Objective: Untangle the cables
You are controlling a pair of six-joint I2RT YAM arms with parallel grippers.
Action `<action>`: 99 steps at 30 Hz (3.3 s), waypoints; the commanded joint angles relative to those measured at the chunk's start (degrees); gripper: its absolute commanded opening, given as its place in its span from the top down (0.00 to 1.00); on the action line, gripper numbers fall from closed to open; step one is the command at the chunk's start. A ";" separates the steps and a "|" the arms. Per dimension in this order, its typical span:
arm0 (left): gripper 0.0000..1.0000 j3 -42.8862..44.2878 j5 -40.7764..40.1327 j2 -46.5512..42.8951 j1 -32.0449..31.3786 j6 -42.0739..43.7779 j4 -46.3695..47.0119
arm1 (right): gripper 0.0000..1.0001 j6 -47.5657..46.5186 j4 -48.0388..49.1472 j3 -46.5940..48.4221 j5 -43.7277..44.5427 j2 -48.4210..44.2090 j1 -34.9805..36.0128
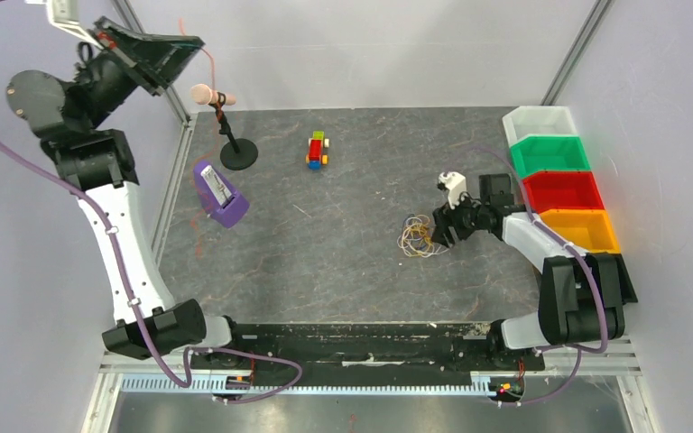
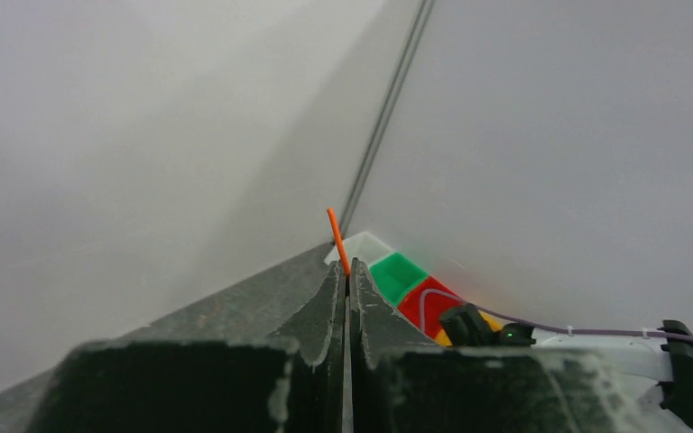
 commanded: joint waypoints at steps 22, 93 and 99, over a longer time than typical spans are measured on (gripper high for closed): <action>0.98 -6.88 -10.43 -0.39 -24.77 5.23 -3.96 | 0.02 35.29 48.79 12.88 -4.68 -4.02 28.43; 0.17 -40.41 -0.75 -16.71 -17.26 59.80 -38.95 | 1.00 56.98 57.98 17.54 -8.78 -6.68 27.95; 0.17 -43.27 -5.26 -15.08 -28.84 51.61 -26.16 | 1.00 58.75 60.09 17.62 -9.86 -5.64 28.16</action>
